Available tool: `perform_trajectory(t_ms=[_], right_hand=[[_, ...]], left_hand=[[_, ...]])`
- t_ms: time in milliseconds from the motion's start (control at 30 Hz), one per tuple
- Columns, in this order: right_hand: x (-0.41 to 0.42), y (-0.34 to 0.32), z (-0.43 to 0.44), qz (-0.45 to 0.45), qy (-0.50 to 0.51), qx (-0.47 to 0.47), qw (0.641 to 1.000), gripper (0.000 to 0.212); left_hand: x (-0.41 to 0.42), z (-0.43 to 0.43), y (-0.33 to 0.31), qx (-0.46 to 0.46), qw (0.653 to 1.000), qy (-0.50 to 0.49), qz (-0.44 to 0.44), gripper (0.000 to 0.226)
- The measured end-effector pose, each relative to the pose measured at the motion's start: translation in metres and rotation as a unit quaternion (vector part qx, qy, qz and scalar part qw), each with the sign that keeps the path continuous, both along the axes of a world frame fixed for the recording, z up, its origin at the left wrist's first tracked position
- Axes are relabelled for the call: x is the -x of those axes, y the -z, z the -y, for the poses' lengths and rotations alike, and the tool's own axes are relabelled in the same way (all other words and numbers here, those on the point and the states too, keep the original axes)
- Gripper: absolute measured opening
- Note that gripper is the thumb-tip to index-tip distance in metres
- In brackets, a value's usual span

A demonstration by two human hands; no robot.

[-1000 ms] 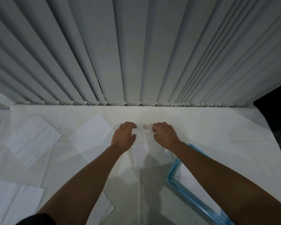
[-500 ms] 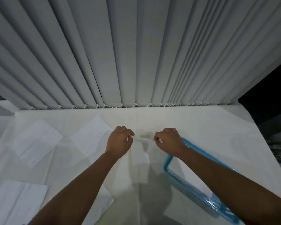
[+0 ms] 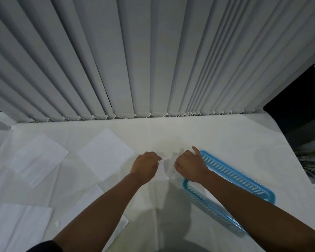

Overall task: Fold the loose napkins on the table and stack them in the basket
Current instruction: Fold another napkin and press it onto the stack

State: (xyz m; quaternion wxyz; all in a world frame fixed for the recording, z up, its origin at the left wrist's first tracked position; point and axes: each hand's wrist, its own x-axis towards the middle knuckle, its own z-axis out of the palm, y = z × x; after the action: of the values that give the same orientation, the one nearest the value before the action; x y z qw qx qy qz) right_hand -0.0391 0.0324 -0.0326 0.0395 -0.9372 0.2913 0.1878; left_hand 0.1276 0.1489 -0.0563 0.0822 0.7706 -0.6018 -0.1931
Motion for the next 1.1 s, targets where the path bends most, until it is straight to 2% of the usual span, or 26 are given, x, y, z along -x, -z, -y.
perform_trajectory(t_ms=[67,267,367,533,633,700,800,900,967,1033,1100], right_hand=[[-0.003,0.004,0.0,-0.002,0.009,0.002,1.0,0.043],[-0.009,-0.002,-0.002,-0.064,-0.001,0.037,0.997,0.033],[-0.01,-0.003,-0.004,-0.049,0.016,0.03,0.998,0.033],[-0.003,-0.01,-0.004,-0.008,0.038,0.001,0.999,0.038],[0.0,-0.014,-0.009,0.111,0.103,-0.018,0.988,0.034],[0.0,-0.02,-0.02,0.215,0.146,-0.008,0.966,0.026],[0.0,-0.03,-0.043,0.332,0.184,0.007,0.925,0.015],[-0.003,-0.04,-0.073,0.341,0.266,-0.106,0.895,0.022],[-0.007,-0.042,-0.088,0.314,0.349,-0.193,0.861,0.037],[-0.014,-0.04,-0.093,0.312,0.439,-0.264,0.8,0.048],[-0.02,-0.04,-0.095,0.334,0.525,-0.341,0.704,0.045]], left_hand=[[0.008,0.001,0.008,-0.013,1.0,0.019,0.018,0.039],[0.012,0.012,0.014,0.006,0.999,-0.017,0.05,0.036],[0.008,0.022,0.012,-0.016,0.998,-0.034,0.05,0.036],[0.0,0.032,0.006,-0.069,0.995,-0.074,-0.025,0.022],[-0.006,0.031,-0.001,-0.091,0.977,-0.153,-0.116,0.014],[-0.01,0.028,-0.008,-0.08,0.945,-0.222,-0.224,0.008],[-0.014,0.018,-0.024,-0.031,0.844,-0.333,-0.42,0.015],[-0.009,0.007,-0.036,0.026,0.74,-0.403,-0.538,0.025],[-0.003,0.0,-0.043,0.059,0.699,-0.414,-0.579,0.02],[0.005,-0.008,-0.048,0.083,0.668,-0.417,-0.611,0.015],[0.014,-0.016,-0.051,0.096,0.635,-0.419,-0.642,0.014]])
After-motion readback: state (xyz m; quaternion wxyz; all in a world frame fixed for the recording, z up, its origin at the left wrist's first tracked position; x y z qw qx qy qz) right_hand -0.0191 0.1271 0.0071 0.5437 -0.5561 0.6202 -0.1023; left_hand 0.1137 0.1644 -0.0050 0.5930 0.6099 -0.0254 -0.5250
